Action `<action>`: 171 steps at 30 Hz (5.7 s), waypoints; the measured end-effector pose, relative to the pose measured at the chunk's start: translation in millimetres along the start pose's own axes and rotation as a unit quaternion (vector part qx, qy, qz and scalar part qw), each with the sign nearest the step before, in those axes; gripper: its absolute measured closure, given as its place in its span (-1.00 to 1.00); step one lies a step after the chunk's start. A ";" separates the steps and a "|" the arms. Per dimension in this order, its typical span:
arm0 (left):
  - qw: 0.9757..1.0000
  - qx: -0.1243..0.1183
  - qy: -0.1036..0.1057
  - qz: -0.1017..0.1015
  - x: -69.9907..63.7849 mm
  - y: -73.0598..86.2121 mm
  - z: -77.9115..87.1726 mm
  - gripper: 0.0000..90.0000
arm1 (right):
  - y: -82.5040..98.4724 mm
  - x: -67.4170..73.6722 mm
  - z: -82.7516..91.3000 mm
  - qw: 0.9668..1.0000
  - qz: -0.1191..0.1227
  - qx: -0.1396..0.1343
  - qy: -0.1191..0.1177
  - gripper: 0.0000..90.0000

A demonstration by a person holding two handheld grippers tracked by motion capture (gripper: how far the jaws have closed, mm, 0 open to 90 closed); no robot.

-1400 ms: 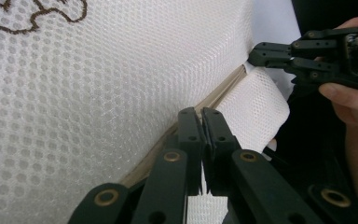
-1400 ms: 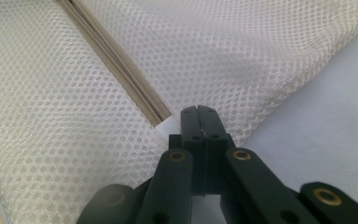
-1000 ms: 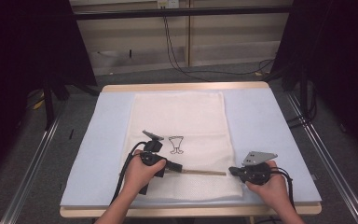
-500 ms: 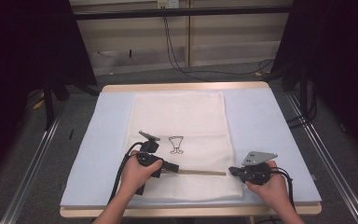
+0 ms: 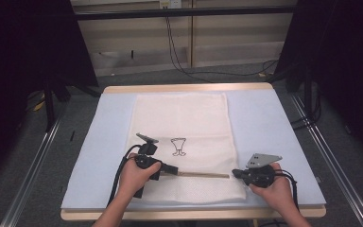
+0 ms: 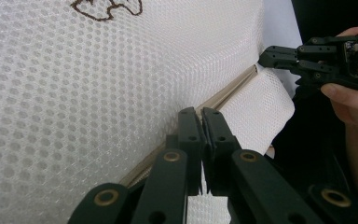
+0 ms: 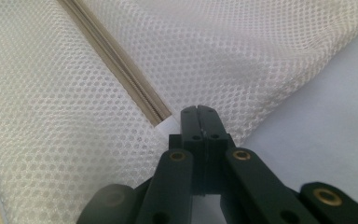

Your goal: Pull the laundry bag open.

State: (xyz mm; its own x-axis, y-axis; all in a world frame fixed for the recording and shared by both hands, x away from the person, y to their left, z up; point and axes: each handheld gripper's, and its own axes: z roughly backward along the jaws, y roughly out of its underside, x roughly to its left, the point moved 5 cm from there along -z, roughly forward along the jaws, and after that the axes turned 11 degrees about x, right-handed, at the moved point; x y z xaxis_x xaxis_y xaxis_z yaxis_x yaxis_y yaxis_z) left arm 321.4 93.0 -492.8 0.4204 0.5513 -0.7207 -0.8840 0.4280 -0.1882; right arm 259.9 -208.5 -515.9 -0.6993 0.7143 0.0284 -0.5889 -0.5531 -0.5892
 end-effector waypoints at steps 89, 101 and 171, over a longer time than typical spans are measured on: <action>0.999 -0.032 -0.008 0.033 32.3 36.2 48.6 0.94 | -1.5 0.0 0.2 1.000 0.005 0.008 -0.001 1.00; 0.999 -0.041 -0.013 0.033 36.3 40.5 59.0 0.94 | -1.4 0.1 0.2 1.000 0.004 0.008 -0.002 1.00; 0.969 -0.203 -0.103 0.091 108.7 94.1 164.9 0.44 | -5.6 -6.8 4.5 0.999 0.005 -0.042 0.020 0.31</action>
State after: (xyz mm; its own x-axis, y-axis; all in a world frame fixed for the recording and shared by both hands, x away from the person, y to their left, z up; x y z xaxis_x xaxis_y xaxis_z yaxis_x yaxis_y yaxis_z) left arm 317.6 311.3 -478.8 0.2457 0.7398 -0.6263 -0.9371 0.0161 -0.3487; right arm 266.1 -212.2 -509.2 -0.6868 0.7268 -0.0097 -0.5449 -0.5236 -0.6549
